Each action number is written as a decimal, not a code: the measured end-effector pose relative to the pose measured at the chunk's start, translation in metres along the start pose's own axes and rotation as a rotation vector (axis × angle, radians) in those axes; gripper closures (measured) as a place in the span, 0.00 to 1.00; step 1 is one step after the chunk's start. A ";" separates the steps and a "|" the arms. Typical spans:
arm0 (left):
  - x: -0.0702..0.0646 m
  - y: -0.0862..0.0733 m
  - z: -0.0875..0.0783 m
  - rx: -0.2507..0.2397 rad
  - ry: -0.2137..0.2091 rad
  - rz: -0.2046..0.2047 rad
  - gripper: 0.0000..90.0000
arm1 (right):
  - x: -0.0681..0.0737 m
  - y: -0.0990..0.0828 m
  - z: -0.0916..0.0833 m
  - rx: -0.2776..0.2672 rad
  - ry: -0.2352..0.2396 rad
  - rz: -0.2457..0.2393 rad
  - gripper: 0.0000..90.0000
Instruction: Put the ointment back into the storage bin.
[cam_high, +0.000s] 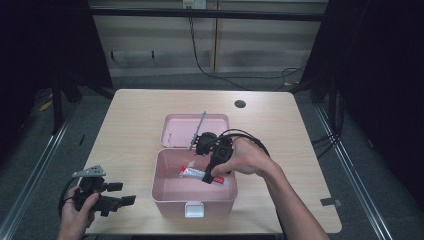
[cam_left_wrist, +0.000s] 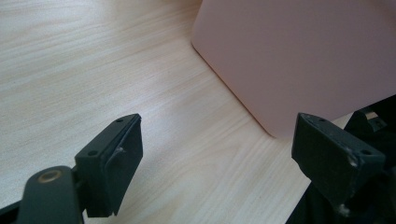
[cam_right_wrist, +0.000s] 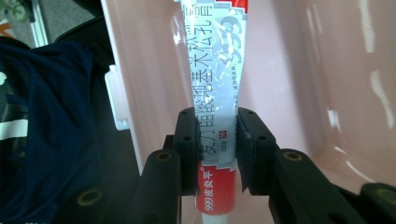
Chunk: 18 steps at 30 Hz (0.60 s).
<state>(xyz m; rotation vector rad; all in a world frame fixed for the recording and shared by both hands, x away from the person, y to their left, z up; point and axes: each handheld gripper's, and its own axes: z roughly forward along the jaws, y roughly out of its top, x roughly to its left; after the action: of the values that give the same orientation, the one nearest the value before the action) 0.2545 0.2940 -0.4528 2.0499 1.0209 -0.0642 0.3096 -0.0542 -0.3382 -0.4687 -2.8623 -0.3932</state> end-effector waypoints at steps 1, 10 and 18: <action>0.000 0.000 0.000 0.000 0.000 0.000 0.18 | 0.000 0.002 0.002 0.007 0.004 0.001 0.80; 0.000 0.000 0.000 0.002 0.002 -0.003 0.18 | -0.001 0.013 0.021 0.036 0.031 -0.022 0.80; 0.000 0.000 0.000 0.002 -0.001 -0.003 0.18 | -0.002 0.020 0.042 0.064 0.072 -0.046 0.80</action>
<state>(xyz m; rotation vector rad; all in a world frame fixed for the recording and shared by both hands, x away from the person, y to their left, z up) 0.2546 0.2939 -0.4529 2.0505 1.0237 -0.0677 0.3113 -0.0242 -0.3739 -0.3704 -2.8105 -0.3187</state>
